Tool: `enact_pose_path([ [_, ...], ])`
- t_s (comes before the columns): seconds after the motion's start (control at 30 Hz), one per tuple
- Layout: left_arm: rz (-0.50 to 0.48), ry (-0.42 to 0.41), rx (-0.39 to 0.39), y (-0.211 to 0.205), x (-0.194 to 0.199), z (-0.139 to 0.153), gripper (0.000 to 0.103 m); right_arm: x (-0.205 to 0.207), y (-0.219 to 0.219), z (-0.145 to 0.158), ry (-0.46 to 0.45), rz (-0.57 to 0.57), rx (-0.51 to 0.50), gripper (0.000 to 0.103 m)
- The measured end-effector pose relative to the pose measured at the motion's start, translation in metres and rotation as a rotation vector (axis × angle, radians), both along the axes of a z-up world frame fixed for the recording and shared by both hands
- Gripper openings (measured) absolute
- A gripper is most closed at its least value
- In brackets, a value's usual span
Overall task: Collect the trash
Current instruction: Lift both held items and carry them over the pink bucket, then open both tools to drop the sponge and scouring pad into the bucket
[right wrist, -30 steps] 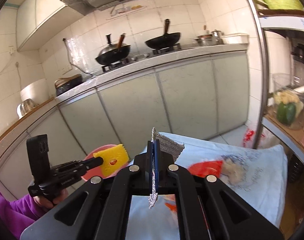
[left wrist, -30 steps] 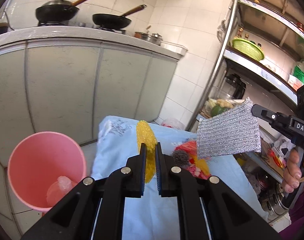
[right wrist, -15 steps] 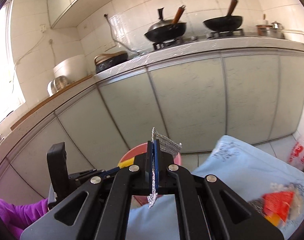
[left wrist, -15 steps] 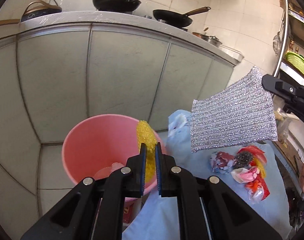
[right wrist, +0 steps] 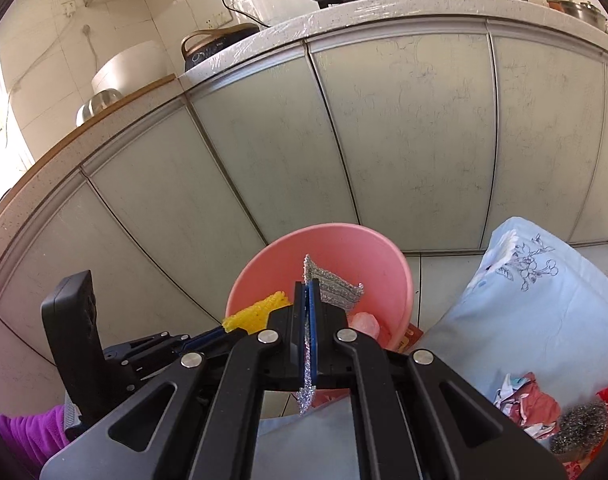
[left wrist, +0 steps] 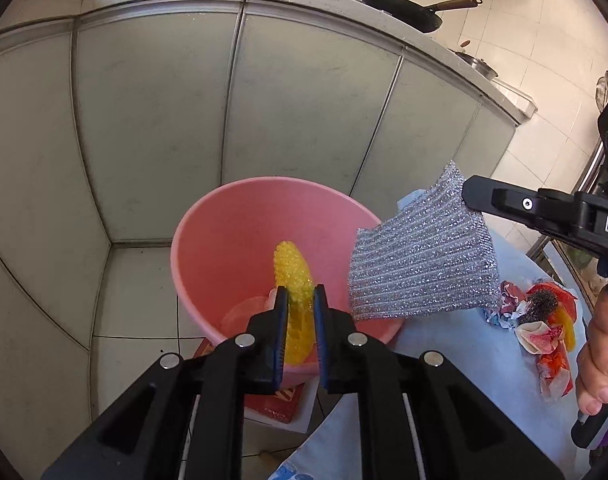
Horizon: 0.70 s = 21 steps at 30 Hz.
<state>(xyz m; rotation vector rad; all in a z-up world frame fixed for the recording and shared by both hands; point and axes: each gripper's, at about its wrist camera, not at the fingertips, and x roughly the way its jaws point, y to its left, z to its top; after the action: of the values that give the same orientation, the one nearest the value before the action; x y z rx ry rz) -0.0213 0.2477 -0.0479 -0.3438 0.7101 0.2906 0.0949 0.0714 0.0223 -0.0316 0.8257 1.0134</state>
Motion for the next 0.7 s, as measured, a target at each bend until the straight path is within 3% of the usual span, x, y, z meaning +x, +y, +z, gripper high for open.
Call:
enact_pose_path([
  [0.07, 0.013, 0.007, -0.008, 0.002, -0.001, -0.001, 0.029, 0.0, 0.001, -0.002, -0.003, -0.007, -0.012, 0.002],
  [0.17, 0.031, 0.013, -0.033, 0.005, 0.0, -0.001, 0.04, 0.004, 0.001, -0.002, 0.015, -0.012, -0.019, 0.002],
  [0.33, 0.042, 0.018, -0.064, 0.009, -0.002, -0.002, 0.042, 0.008, 0.001, -0.005, 0.044, 0.003, -0.013, 0.007],
  [0.37, 0.041, 0.019, -0.063, 0.009, -0.003, -0.001, 0.042, 0.009, 0.001, -0.005, 0.05, 0.008, -0.006, 0.011],
  [0.43, 0.037, 0.02, -0.063, 0.008, -0.002, -0.001, 0.042, 0.009, 0.0, -0.004, 0.057, 0.017, 0.013, 0.031],
  [0.7, 0.018, 0.005, -0.064, 0.002, -0.002, 0.008, 0.042, 0.0, -0.014, 0.003, -0.008, -0.004, 0.015, 0.033],
])
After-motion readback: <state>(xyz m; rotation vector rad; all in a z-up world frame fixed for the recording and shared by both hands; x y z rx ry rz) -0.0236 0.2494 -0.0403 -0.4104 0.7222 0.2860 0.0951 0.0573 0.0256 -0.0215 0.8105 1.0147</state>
